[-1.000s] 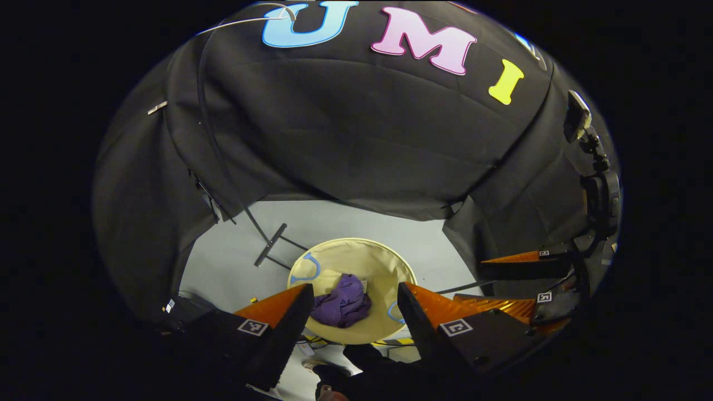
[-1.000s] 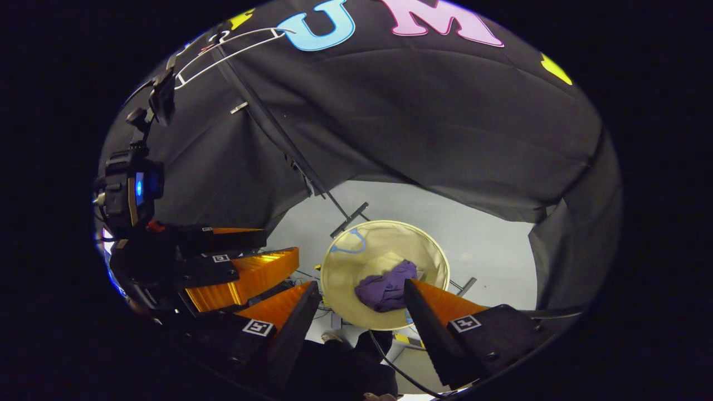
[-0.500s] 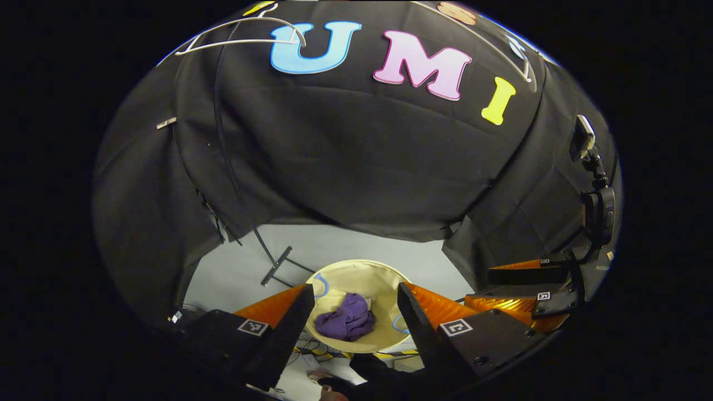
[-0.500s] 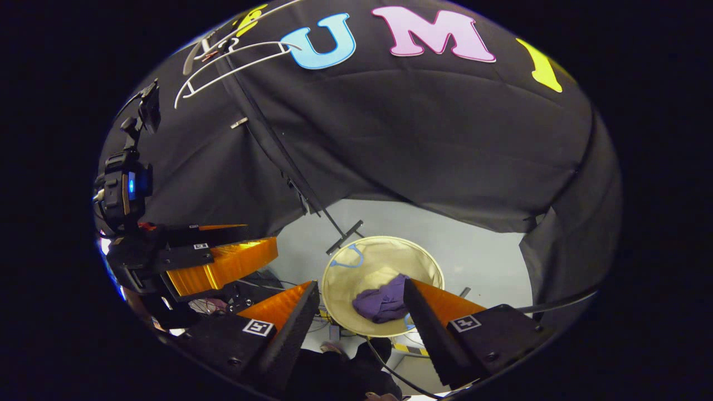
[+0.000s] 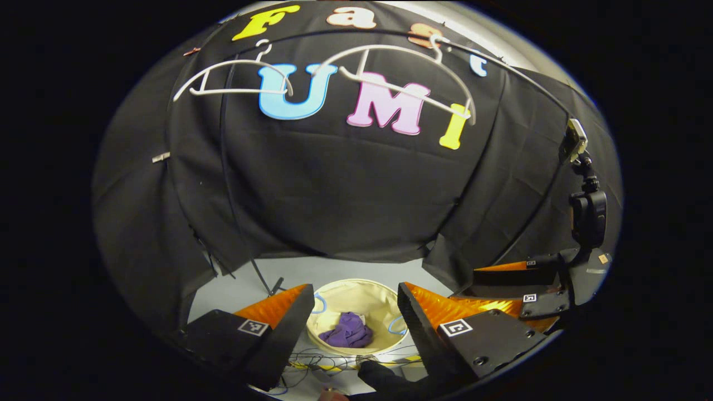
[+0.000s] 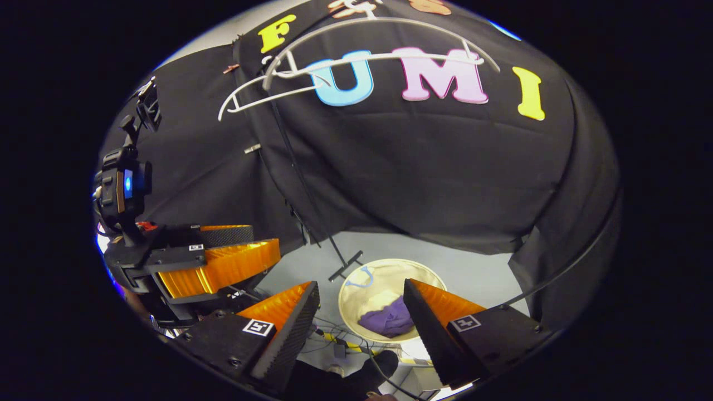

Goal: Grasp the clothes on the hanger with both hands and then place them into the laundry hamper below.

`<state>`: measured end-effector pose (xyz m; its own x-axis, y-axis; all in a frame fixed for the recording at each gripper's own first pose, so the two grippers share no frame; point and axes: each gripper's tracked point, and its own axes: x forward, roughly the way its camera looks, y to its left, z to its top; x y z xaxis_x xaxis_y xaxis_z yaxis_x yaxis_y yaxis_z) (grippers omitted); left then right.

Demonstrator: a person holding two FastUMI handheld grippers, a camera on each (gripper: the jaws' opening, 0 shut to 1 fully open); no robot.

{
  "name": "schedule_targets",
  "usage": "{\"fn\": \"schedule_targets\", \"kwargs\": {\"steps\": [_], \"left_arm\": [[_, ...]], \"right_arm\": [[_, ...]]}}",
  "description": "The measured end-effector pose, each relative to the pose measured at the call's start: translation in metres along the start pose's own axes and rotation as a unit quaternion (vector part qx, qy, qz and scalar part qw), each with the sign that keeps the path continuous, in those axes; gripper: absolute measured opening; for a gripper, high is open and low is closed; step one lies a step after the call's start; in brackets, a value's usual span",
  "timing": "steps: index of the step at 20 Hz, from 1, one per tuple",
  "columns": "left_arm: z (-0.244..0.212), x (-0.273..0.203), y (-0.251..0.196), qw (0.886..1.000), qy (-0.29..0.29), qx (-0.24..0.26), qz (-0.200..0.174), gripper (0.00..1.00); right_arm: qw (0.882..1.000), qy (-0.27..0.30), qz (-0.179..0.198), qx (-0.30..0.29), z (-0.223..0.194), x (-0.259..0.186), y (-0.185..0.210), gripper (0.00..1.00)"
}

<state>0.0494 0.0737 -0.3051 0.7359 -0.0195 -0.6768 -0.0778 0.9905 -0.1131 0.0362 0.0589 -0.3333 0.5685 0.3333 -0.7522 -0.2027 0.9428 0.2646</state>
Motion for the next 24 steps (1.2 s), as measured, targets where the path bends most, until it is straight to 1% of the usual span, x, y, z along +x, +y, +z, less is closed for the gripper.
{"fn": "schedule_targets", "kwargs": {"steps": [2,7,9,11,15,17,19,22,24], "left_arm": [[0.002,-0.031,-0.005,0.999,-0.025,0.018,-0.012,0.95],[-0.003,-0.097,-0.017,0.996,-0.062,0.030,-0.048,0.95],[-0.006,-0.122,-0.019,0.995,-0.072,0.032,-0.055,0.95],[-0.006,-0.146,-0.023,0.994,-0.086,0.034,-0.061,0.96],[0.013,-0.195,-0.038,0.986,-0.137,0.058,-0.072,0.95],[0.027,-0.213,-0.048,0.982,-0.160,0.068,-0.078,0.95],[0.046,-0.229,-0.057,0.976,-0.193,0.066,-0.082,0.95],[0.079,-0.247,-0.061,0.965,-0.246,0.060,-0.067,0.95],[0.094,-0.253,-0.067,0.957,-0.277,0.062,-0.059,0.95]], "right_arm": [[0.999,-0.029,-0.013,0.004,0.002,-0.027,0.017,0.99],[0.995,-0.080,-0.052,0.007,-0.005,-0.098,0.045,0.98],[0.994,-0.094,-0.061,0.013,-0.009,-0.124,0.056,0.98],[0.990,-0.121,-0.067,0.015,-0.005,-0.152,0.070,0.98],[0.977,-0.200,-0.073,0.011,0.023,-0.204,0.091,0.98],[0.973,-0.216,-0.075,0.011,0.028,-0.212,0.096,0.98],[0.968,-0.239,-0.082,0.000,0.043,-0.226,0.095,0.98],[0.956,-0.282,-0.083,-0.016,0.071,-0.248,0.093,0.98],[0.946,-0.310,-0.086,-0.025,0.088,-0.260,0.089,1.00]]}}
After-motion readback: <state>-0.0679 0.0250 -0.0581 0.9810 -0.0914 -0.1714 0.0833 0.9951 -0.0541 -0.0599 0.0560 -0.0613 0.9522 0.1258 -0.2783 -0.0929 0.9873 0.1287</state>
